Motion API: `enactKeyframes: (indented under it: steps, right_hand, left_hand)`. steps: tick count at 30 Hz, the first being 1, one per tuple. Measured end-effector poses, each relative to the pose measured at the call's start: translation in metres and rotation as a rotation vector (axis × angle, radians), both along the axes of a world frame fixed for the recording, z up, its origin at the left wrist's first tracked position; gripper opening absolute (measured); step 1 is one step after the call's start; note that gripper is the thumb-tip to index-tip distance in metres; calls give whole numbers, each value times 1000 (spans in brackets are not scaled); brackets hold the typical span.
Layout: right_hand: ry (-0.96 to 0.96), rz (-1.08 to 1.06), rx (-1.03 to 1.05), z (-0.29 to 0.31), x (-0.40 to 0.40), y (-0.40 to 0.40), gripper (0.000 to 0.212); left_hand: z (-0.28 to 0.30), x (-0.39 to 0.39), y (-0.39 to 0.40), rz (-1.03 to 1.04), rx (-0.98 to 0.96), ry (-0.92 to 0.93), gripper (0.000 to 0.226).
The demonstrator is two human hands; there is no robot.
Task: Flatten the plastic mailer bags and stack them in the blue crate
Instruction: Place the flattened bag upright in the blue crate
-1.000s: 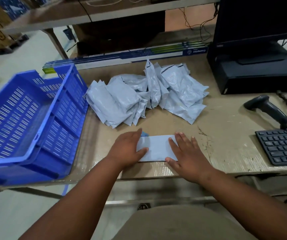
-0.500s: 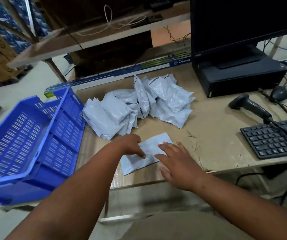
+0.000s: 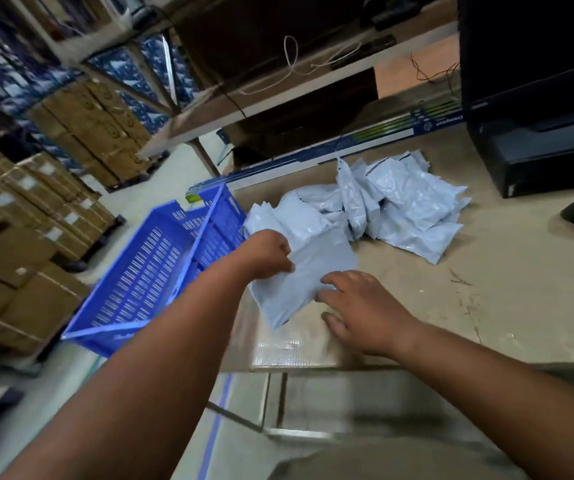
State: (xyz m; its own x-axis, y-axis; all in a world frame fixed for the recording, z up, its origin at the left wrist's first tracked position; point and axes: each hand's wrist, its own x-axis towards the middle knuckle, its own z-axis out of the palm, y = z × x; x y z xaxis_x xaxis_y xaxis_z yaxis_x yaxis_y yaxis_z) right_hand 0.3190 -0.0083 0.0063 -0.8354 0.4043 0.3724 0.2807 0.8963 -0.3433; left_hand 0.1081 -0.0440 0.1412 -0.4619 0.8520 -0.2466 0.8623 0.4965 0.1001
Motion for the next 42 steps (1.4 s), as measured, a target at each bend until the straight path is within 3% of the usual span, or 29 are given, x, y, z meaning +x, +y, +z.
enactKeyframes:
  steps: [9, 14, 19, 25, 29, 33, 42]
  right_hand:
    - [75, 128, 117, 65, -143, -34, 40]
    - [13, 122, 100, 86, -246, -52, 40]
    - [-65, 69, 95, 104, -340, -60, 40]
    - [-161, -25, 69, 104, -414, -59, 48]
    - [-284, -39, 85, 90, -434, -55, 53]
    - [-405, -55, 137, 81, -436, -52, 55]
    - [-483, -81, 181, 77, -437, -52, 48]
  left_hand:
    - [102, -156, -50, 208, 183, 74, 18]
    - [115, -257, -70, 208, 192, 90, 21]
    - [90, -358, -75, 175, 135, 244, 32]
    - [28, -452, -65, 178, 61, 307, 22]
    - [-17, -483, -60, 184, 3, 260, 19]
    - [-55, -504, -52, 236, -56, 199, 35]
    - [-69, -505, -40, 297, -146, 215, 45]
